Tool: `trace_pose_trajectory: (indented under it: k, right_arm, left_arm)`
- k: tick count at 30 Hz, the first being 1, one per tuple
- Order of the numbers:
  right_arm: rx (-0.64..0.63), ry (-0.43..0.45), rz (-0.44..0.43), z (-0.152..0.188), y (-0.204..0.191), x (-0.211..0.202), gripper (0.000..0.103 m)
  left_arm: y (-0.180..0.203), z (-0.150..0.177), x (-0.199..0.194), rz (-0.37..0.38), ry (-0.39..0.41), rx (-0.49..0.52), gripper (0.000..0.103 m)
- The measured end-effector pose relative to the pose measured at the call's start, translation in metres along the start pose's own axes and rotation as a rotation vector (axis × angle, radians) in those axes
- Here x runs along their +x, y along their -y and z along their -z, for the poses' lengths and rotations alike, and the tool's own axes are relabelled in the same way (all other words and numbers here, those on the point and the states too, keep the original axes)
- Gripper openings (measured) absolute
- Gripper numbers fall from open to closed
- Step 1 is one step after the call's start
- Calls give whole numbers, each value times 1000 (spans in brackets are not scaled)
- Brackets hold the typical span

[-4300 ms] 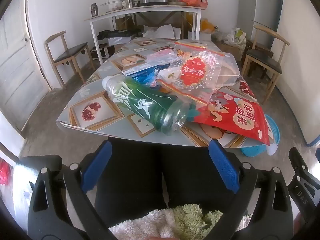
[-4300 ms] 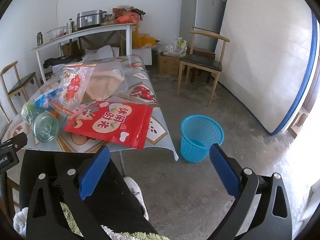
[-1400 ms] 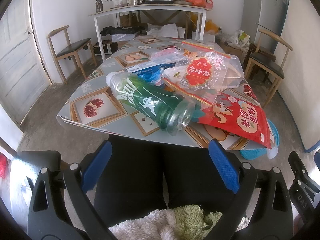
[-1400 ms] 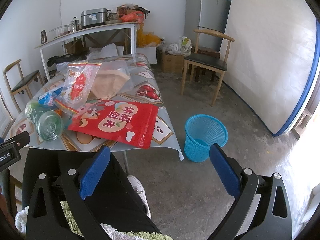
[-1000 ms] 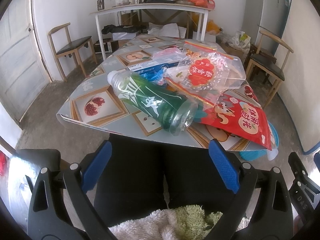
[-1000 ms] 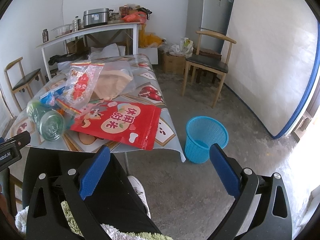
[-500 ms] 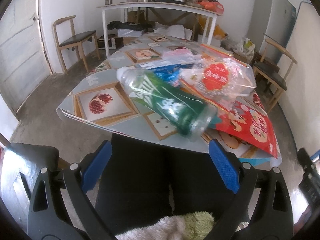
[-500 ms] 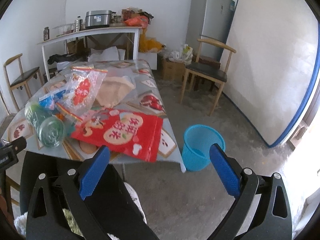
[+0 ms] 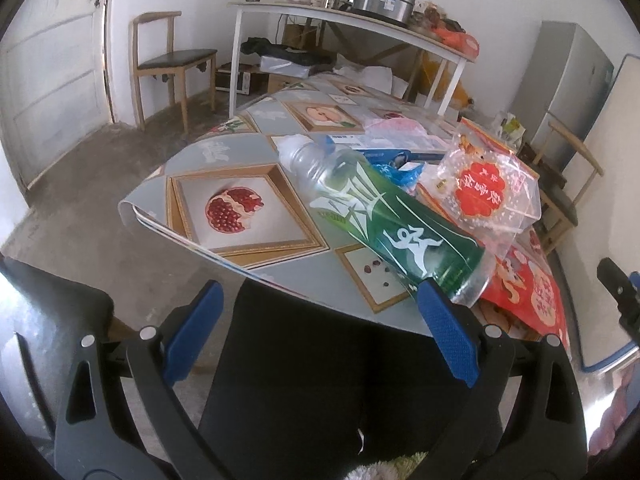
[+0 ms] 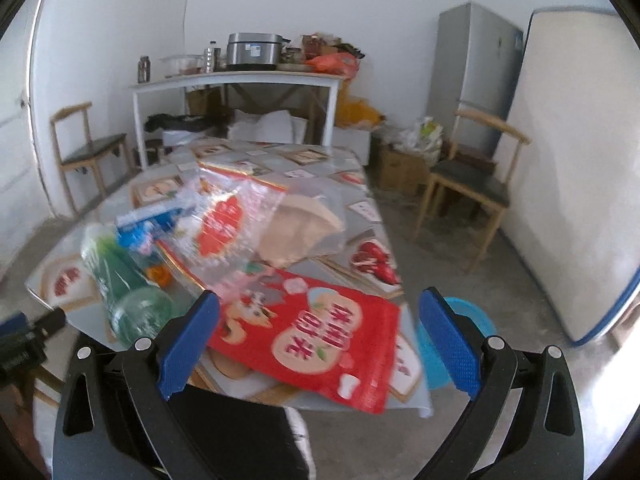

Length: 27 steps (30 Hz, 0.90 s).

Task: Collect trash
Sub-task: 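Grasp the clear zip bag with red print with the right gripper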

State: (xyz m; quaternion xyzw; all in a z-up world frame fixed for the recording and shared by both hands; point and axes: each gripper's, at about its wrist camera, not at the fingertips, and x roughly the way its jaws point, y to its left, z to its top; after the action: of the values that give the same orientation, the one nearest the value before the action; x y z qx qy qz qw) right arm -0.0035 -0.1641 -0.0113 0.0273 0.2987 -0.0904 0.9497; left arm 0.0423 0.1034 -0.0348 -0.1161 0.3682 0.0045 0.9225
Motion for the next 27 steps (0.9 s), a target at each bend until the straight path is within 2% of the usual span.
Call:
trace_pose_trajectory:
  k: [3,6,8,10,15,22,24,25,27]
  right_arm:
    - [85,-74,-140,-15,7,22,96]
    - [162,-144,-264,-31,7,50,90]
    - [203,-182,-320,-37,7,68,85]
    - [249,-228,-369,-42,7,89,79]
    - [324,-320,-429,-43,9,136,65]
    - [332,-365,-469,-44,8,166,49]
    - [334,-374,-487,-44,6,171,38]
    - [332,-376,-490,-44,6,173,36]
    - [333,-381,-505,-44,6,174,24]
  left_arm:
    - [-4,-2,8,38,-2,-19,94]
    - [-3,-7,12,87,1,-13,94]
    - [0,-12,13,119,4,-1,94]
    - [5,-18,12,121,28,24,94]
    - [19,-34,12,107,75,85,94]
    - [31,-41,22,118,42,113,94]
    - [34,-41,25,119,32,120,94]
    - [34,-40,27,116,28,123,94]
    - [36,-39,31,110,19,129,94]
